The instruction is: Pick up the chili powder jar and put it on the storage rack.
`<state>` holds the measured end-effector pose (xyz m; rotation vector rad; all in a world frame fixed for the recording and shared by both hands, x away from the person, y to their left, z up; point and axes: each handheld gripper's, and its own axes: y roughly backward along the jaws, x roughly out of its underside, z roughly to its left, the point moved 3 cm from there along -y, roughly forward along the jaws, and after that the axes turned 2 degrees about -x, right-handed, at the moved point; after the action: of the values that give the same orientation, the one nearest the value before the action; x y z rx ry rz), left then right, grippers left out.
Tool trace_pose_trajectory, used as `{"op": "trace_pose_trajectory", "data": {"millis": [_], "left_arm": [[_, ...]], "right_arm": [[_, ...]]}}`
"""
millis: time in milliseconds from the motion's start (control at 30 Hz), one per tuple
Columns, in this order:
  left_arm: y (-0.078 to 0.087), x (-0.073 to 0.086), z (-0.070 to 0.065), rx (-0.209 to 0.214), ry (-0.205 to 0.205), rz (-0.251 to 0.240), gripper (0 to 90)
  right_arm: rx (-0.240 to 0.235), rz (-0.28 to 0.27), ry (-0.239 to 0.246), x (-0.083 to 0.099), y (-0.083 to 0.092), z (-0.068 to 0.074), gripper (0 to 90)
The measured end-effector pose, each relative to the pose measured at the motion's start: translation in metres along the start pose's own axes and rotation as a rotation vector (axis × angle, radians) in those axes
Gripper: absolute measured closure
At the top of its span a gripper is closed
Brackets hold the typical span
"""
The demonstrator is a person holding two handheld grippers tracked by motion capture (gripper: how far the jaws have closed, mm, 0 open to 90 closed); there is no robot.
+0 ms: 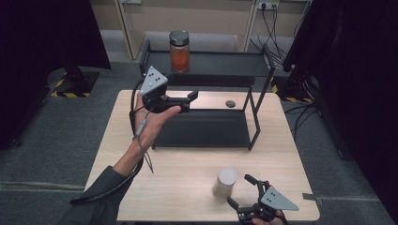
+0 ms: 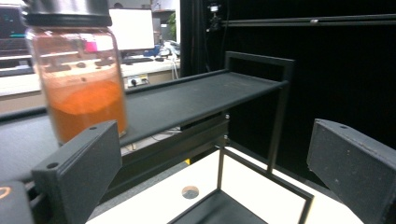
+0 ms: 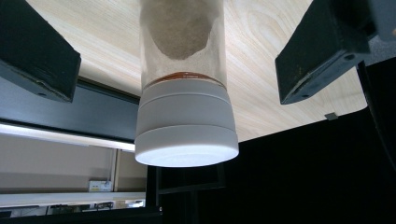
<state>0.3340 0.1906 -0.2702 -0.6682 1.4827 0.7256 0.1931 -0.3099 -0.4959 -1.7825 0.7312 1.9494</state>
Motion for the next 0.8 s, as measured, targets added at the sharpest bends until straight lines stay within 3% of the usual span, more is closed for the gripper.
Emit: {"op": "trace_pose_trajectory", "data": {"millis": [800], "left_arm": [[0.032, 0.050, -0.021, 0.126, 0.032, -0.016, 2.4]], "right_arm": [[0.001, -0.002, 0.000, 0.000, 0.000, 0.000, 0.3]]}}
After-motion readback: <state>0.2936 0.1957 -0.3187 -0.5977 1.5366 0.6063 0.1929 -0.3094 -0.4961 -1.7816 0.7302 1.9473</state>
